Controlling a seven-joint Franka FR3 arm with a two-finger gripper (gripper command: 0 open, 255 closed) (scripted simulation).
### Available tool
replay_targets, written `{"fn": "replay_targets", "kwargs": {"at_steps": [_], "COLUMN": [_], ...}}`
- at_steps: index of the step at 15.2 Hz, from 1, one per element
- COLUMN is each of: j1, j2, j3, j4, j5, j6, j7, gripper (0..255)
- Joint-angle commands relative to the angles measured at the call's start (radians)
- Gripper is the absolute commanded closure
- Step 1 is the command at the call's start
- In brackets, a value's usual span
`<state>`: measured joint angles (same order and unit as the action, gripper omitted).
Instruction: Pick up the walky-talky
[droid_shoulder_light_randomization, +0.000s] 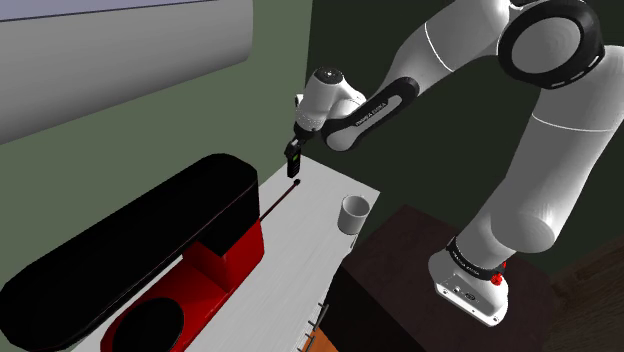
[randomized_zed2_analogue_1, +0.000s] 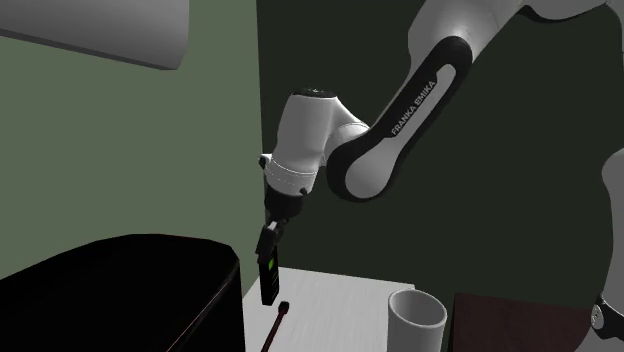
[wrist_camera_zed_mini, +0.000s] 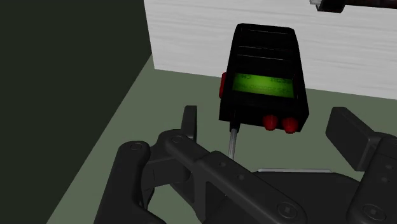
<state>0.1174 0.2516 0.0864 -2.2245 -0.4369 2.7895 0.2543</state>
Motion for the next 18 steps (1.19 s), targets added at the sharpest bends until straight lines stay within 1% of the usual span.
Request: {"fn": "replay_targets", "kwargs": {"at_steps": [1,3,4,13,18], "j1": [0.01,0.01,0.01,0.01,-0.008], "j2": [0.028,0.028,0.029,0.028,-0.025], "j3": [-0.014,-0.014,-0.014,-0.014,0.013], "j4": [0.002,0.002,0.002,0.002,0.004], "j5": [-0.027,-0.026,-0.027,-0.026,0.024], "j6": [0.026,0.026,0.026,0.026,-0.028], "j7": [0.026,0.026,0.026,0.026,-0.022], "gripper": [0,0,255,255,255]}}
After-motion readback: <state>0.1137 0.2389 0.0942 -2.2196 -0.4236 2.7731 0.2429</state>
